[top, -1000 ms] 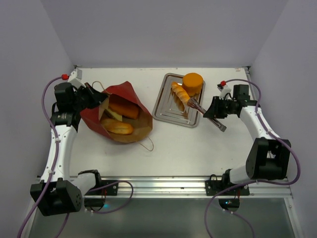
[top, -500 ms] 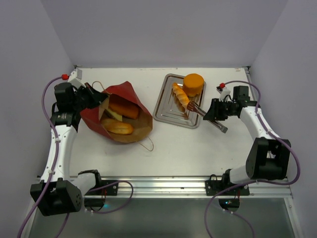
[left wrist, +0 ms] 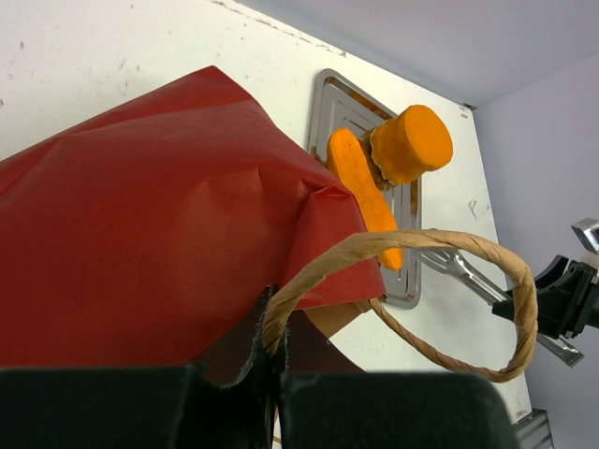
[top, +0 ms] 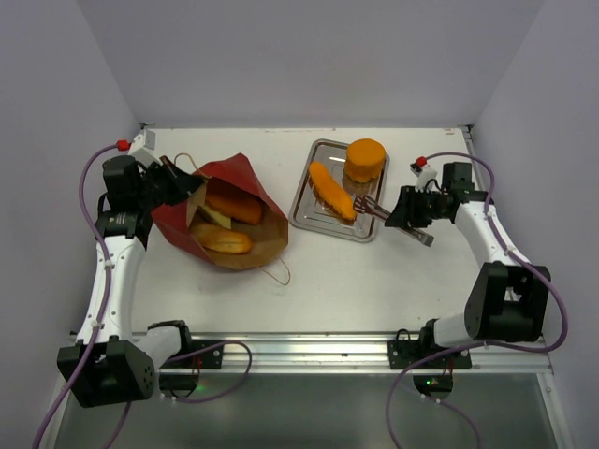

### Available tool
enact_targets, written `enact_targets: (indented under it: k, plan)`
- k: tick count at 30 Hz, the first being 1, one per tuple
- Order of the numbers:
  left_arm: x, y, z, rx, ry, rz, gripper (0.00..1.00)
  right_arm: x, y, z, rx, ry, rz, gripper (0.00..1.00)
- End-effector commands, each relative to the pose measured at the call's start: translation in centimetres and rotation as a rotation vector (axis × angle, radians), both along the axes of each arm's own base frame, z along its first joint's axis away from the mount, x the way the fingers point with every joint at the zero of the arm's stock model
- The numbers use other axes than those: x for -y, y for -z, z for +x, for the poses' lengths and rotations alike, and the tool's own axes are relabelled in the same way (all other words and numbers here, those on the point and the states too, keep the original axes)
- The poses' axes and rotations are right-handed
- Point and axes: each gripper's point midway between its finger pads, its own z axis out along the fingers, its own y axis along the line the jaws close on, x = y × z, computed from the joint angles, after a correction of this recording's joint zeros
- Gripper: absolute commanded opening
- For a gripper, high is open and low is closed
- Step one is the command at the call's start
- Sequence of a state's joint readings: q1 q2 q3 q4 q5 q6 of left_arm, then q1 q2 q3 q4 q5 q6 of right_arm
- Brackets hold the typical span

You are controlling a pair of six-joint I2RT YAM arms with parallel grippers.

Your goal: Take the fake bread out of the paper bag

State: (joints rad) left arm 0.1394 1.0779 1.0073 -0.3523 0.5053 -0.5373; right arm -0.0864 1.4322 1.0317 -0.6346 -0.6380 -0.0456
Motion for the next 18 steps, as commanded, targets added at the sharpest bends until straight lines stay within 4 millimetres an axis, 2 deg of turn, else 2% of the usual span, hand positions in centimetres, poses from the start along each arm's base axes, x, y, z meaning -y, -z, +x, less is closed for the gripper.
enact_targets:
  k: [1,7,11,13,16,17,18]
  plan:
    - [0.3,-1.4,0.0,0.051,0.03,0.003,0.0,0.2,-2.3,0.9,0.093,-0.01,-0.011,0.43]
    - [0.3,-1.5,0.0,0.052,0.031,0.004,0.0,0.2,-3.7,0.8,0.167,-0.07,-0.033,0.42]
    - [0.3,-1.6,-0.1,0.058,0.034,0.008,0.0,-1.1,-5.6,-0.1,0.239,-0.224,-0.035,0.41]
    - [0.3,-1.6,-0.1,0.059,0.037,0.01,0.0,-2.3,-6.7,-0.7,0.286,-0.306,-0.027,0.4]
    - [0.3,-1.4,-0.1,0.056,0.039,0.016,0.0,-5.3,-8.3,-2.7,0.364,-0.502,-0.05,0.4]
    - [0.3,-1.4,-0.2,0.054,0.039,0.017,0.0,-7.2,-8.9,-4.1,0.398,-0.614,-0.063,0.4]
    - [0.3,-1.4,-0.2,0.053,0.04,0.02,0.0,-8.1,-9.2,-4.9,0.417,-0.668,-0.072,0.4]
